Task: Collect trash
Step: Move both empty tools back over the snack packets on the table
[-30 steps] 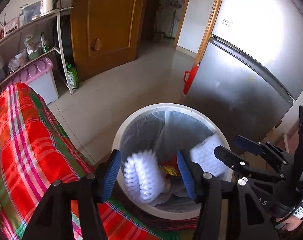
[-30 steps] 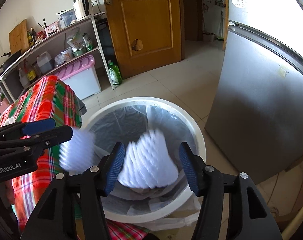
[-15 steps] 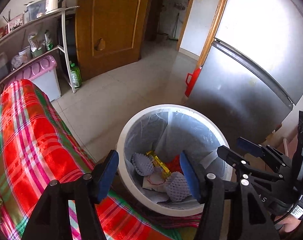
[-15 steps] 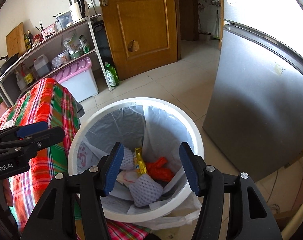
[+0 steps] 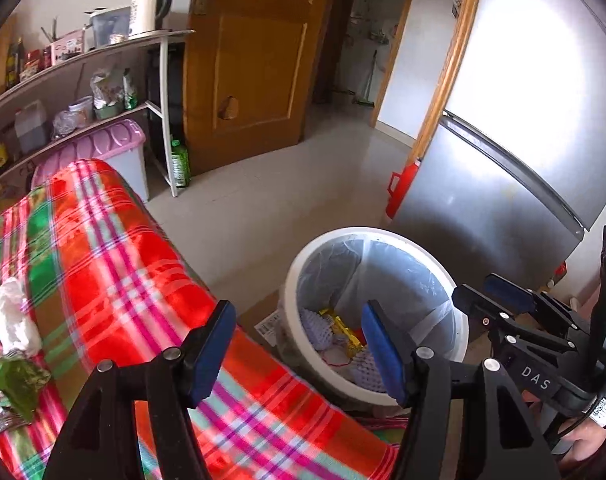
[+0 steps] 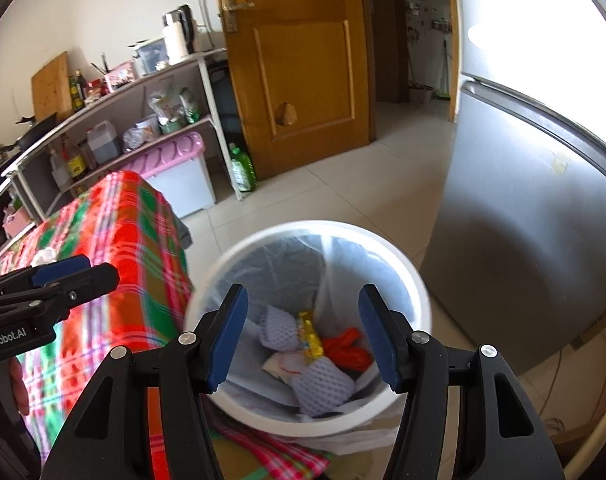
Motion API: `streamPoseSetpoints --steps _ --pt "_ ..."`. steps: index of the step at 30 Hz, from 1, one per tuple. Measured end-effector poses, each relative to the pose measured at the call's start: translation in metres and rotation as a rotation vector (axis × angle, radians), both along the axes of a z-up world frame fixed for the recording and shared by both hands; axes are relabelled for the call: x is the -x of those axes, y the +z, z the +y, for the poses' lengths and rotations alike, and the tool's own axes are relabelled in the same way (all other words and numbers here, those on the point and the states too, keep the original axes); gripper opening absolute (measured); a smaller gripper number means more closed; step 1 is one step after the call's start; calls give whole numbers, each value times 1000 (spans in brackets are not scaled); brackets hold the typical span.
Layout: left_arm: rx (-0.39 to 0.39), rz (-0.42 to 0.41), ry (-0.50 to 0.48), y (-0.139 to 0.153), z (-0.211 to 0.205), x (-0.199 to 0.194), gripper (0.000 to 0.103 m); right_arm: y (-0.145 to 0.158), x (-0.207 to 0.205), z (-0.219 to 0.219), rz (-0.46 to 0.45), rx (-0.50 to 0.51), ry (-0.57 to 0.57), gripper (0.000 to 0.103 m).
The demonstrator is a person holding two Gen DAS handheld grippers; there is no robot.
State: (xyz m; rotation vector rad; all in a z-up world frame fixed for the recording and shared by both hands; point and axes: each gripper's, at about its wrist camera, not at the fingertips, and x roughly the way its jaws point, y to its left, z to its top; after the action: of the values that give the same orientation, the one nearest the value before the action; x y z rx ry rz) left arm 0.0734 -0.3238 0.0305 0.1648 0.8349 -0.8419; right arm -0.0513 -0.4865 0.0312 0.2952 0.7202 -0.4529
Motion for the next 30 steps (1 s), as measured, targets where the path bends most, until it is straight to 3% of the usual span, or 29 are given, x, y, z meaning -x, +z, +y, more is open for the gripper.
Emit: streamPoseSetpoints --steps 11,30 --pt "30 -5 114 9 73 -9 67 14 -26 58 -39 3 138 59" --pt "55 -10 405 12 228 -36 72 5 -89 162 -44 -37 411 59"
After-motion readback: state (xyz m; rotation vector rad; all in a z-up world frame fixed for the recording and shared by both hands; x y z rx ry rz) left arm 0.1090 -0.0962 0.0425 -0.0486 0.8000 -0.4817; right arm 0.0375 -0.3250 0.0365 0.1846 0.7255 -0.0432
